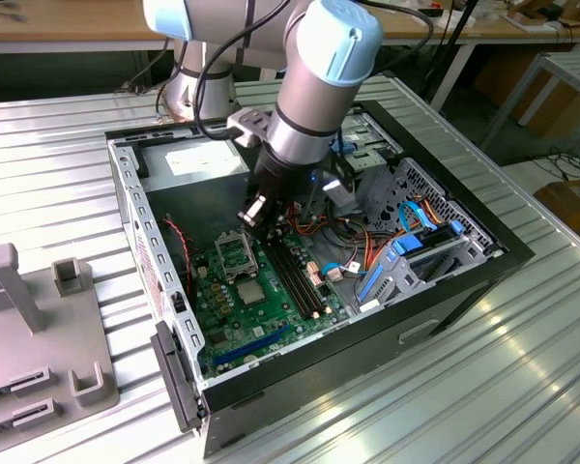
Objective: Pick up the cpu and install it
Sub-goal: 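Close the cpu cover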
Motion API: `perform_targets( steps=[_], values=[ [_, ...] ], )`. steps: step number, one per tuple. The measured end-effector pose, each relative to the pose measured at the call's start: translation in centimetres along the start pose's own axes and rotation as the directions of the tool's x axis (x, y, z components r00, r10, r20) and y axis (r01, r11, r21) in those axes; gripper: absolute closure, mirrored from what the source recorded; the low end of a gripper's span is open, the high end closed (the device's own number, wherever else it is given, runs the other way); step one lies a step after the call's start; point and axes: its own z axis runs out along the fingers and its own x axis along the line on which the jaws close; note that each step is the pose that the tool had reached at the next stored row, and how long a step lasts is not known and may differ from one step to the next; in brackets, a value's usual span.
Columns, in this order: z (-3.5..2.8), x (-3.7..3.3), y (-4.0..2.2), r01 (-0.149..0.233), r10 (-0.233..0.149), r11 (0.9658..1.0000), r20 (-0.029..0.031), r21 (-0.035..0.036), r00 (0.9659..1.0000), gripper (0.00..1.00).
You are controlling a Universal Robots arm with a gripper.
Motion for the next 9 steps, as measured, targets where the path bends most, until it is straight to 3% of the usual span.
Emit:
perform_targets(
  steps=[9],
  values=[
    [0.21,0.38,0.19,0.001,-0.001,1.0000,0.0021,-0.0040,1.0000,0.89]
  ],
)
